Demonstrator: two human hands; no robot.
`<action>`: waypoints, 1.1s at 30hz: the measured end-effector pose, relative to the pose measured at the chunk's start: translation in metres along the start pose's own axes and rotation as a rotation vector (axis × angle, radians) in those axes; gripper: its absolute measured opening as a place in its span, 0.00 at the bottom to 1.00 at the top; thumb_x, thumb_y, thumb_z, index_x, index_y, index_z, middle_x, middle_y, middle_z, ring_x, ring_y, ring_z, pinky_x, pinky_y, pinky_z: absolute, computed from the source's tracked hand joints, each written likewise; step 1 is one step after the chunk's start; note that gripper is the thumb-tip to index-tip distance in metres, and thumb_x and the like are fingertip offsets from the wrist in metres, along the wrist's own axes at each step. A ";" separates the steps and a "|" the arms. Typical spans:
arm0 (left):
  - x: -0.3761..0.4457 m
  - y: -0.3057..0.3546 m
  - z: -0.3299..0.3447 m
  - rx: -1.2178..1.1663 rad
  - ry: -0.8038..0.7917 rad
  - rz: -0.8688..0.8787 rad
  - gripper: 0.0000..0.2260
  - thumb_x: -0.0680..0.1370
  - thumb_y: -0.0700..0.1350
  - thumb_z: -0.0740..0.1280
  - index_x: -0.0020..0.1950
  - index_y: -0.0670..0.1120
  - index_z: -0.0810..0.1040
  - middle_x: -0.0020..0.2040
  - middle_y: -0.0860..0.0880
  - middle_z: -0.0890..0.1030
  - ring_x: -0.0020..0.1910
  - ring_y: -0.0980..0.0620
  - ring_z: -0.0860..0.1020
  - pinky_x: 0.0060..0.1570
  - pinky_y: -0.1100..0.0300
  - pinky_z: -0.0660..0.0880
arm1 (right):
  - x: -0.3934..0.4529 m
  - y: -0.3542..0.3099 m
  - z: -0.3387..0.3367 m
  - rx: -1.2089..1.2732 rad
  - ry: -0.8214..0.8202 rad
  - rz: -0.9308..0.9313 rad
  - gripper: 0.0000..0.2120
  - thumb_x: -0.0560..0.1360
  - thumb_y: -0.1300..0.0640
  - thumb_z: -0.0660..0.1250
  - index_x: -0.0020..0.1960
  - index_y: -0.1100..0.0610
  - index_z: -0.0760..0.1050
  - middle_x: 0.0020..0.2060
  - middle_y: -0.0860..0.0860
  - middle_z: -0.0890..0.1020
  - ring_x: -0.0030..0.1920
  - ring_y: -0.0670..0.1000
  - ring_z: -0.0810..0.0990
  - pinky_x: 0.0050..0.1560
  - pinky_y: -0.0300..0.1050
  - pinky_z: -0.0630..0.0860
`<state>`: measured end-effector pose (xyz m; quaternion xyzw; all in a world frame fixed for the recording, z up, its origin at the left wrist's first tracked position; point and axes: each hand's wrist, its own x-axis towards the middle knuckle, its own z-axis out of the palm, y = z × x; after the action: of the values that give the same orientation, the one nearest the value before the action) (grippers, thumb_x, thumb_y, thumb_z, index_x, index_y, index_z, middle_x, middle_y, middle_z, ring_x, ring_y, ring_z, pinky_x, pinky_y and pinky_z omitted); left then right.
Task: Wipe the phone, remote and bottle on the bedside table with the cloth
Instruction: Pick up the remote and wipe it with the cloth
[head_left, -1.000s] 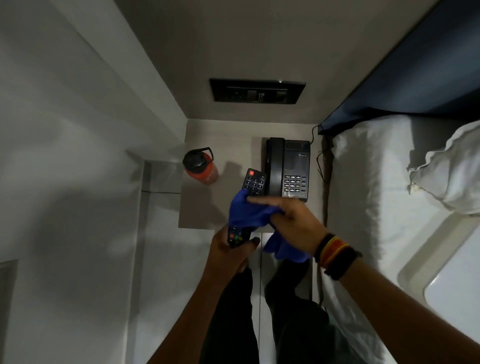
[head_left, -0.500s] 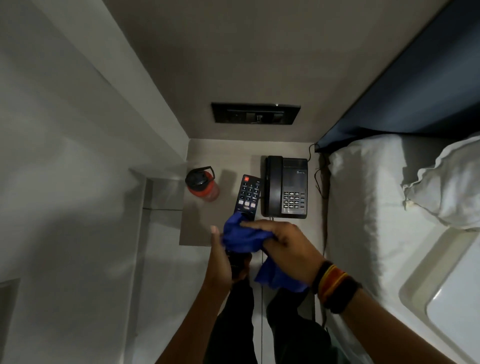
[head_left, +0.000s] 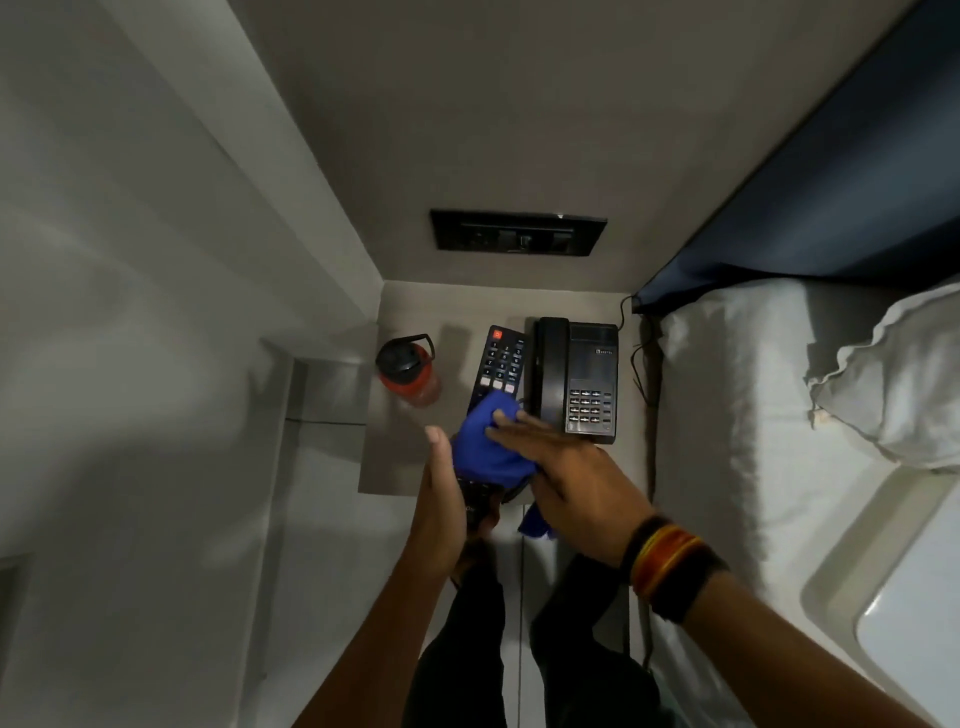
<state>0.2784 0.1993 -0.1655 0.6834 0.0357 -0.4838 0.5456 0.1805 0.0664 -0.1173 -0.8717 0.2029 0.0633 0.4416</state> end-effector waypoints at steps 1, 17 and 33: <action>0.000 0.001 0.001 -0.003 -0.003 -0.005 0.39 0.72 0.79 0.44 0.46 0.59 0.89 0.39 0.51 0.88 0.37 0.52 0.85 0.41 0.54 0.81 | -0.004 -0.001 0.000 0.097 0.012 0.047 0.28 0.76 0.67 0.60 0.73 0.48 0.69 0.73 0.49 0.71 0.71 0.46 0.69 0.73 0.43 0.65; -0.017 -0.008 0.010 0.077 -0.073 0.116 0.42 0.74 0.80 0.50 0.41 0.43 0.82 0.26 0.46 0.77 0.18 0.54 0.71 0.21 0.65 0.67 | 0.029 0.019 -0.021 -0.357 0.300 -0.081 0.24 0.72 0.61 0.67 0.68 0.53 0.72 0.57 0.55 0.73 0.53 0.55 0.76 0.54 0.50 0.79; -0.017 -0.007 -0.001 -0.033 -0.078 0.114 0.49 0.69 0.85 0.52 0.46 0.38 0.78 0.27 0.45 0.76 0.18 0.53 0.70 0.21 0.66 0.66 | 0.010 0.037 -0.051 0.074 0.536 0.108 0.22 0.73 0.68 0.65 0.62 0.49 0.75 0.52 0.44 0.77 0.51 0.41 0.77 0.56 0.39 0.74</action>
<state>0.2656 0.2109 -0.1588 0.6560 -0.0166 -0.4774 0.5844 0.1710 0.0035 -0.1171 -0.8284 0.3608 -0.1536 0.3999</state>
